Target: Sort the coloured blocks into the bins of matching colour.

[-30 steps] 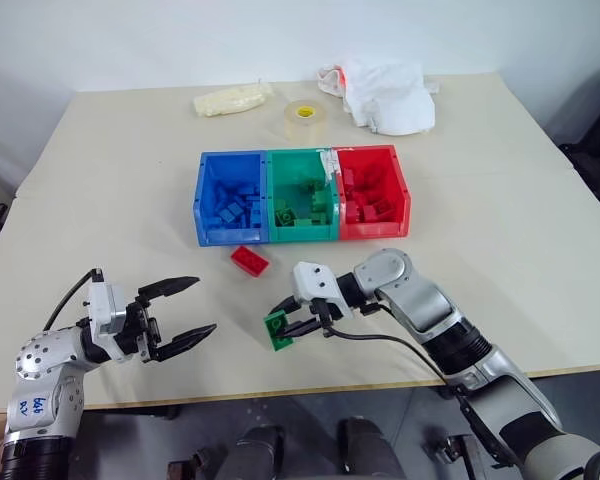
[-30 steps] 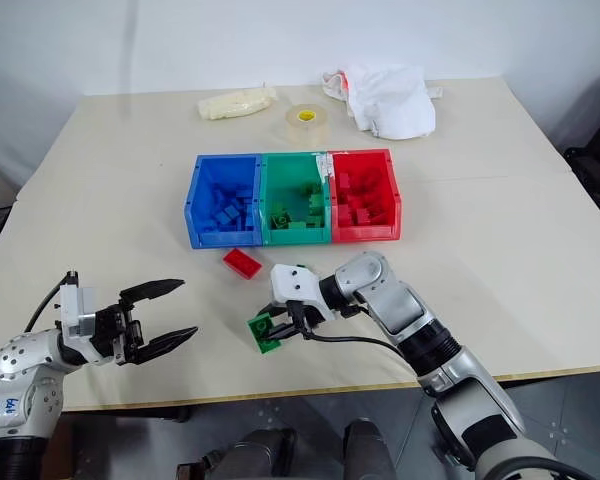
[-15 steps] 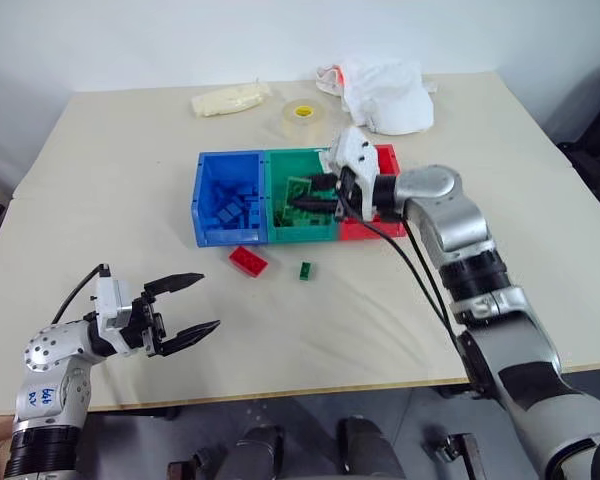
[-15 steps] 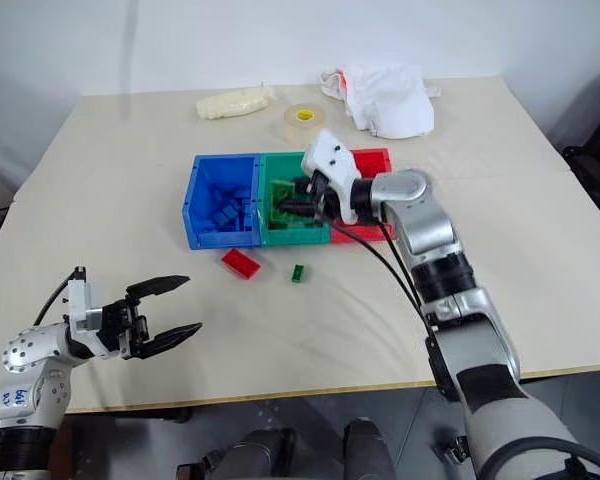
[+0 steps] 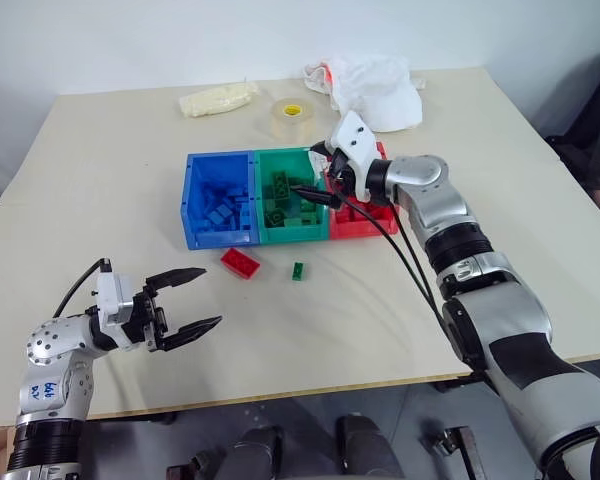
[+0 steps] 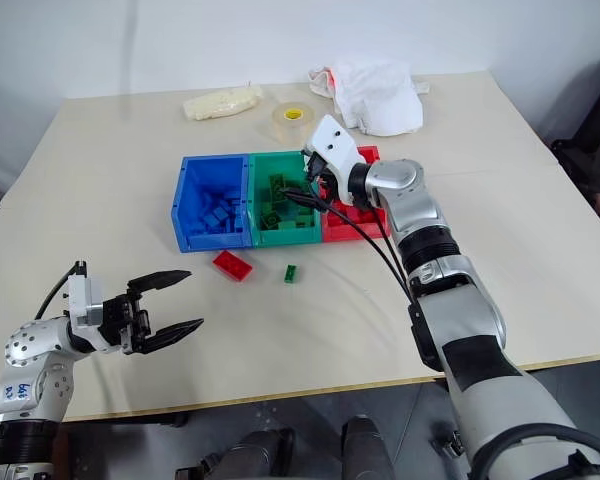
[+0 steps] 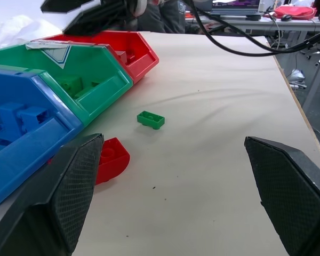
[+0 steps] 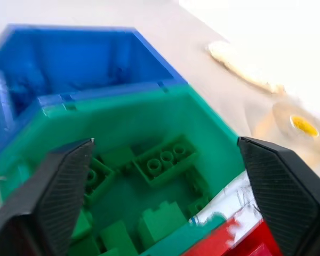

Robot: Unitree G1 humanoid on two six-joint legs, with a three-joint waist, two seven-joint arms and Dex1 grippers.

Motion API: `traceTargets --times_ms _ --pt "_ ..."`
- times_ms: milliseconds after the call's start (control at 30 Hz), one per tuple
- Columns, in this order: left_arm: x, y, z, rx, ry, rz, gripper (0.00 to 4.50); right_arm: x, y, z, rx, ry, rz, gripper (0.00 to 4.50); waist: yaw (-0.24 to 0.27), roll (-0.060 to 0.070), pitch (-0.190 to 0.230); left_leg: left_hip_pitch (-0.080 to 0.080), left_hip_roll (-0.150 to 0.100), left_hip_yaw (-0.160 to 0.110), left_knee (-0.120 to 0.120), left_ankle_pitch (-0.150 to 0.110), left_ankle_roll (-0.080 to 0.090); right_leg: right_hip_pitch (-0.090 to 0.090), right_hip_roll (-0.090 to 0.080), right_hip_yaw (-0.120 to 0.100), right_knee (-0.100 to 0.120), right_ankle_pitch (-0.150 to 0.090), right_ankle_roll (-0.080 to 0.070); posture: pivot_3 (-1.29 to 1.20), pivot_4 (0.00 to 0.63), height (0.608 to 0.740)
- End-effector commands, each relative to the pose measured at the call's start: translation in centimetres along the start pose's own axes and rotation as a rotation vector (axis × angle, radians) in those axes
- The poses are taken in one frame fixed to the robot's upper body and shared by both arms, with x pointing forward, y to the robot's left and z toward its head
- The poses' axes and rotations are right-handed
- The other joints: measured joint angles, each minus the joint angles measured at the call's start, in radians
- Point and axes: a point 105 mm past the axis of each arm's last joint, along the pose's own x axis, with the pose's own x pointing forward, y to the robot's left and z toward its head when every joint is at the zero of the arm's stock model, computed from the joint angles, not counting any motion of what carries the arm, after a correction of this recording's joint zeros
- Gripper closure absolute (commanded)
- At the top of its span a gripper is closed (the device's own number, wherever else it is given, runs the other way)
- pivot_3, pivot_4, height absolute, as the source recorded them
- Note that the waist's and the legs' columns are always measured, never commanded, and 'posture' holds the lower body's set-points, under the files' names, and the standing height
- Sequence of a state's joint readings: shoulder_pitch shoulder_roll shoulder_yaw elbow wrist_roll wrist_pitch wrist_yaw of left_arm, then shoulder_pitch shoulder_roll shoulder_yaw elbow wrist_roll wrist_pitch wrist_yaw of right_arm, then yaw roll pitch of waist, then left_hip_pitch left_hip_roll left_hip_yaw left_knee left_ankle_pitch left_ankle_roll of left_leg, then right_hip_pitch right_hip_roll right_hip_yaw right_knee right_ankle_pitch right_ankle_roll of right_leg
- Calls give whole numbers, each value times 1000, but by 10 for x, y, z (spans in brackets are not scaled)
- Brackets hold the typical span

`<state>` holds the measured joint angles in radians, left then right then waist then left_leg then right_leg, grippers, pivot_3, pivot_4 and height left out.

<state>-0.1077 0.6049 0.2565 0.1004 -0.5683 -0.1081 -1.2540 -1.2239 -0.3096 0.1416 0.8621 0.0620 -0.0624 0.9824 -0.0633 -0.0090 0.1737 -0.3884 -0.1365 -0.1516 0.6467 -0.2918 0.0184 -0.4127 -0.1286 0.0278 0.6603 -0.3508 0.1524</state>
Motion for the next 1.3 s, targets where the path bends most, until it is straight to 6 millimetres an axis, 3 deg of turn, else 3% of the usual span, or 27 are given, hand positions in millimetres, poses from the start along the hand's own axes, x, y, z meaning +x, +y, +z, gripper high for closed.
traceTargets --times_ms 33,200,400,633,833,933,1033,1300 --pt "1 1 3 23 -7 -3 0 -16 12 21 -51 -104 97 31 3 0 0 0 0 0 0 0 0 0 0 0 0 0 0 0 150 740" --pt "4 1 1 15 -14 -18 0 -53 47 20 9 -183 272 31 13 0 0 0 0 -1 1 0 0 1 -1 -1 -1 0 0 0 150 740" --pt "4 9 1 23 -5 -34 0 -115 79 -13 114 -44 317 31 37 0 0 -1 0 0 2 0 0 1 -1 -1 -2 0 0 0 150 740" --pt "0 18 1 29 7 -45 0 -183 90 -45 213 185 219 31 37 0 0 -1 0 2 2 0 1 1 -1 0 -4 0 0 0 150 740" --pt "-3 23 1 32 14 -49 0 -209 90 -53 235 281 160 31 38 0 0 -1 0 4 2 0 1 1 -1 1 -4 0 0 0 150 740" --pt "-4 25 2 34 18 -53 0 -204 91 -52 232 282 157 31 39 0 0 -1 0 4 2 0 1 2 -1 1 -4 0 0 0 150 740" --pt "-3 25 4 40 15 -57 0 -183 99 -49 236 253 193 31 35 0 0 -1 0 4 2 0 1 1 -1 2 -4 0 0 0 150 740" --pt "-4 14 8 48 5 -46 0 -100 117 -61 275 158 227 31 36 -1 0 -1 1 4 2 0 1 1 -1 2 -4 0 0 0 150 740"
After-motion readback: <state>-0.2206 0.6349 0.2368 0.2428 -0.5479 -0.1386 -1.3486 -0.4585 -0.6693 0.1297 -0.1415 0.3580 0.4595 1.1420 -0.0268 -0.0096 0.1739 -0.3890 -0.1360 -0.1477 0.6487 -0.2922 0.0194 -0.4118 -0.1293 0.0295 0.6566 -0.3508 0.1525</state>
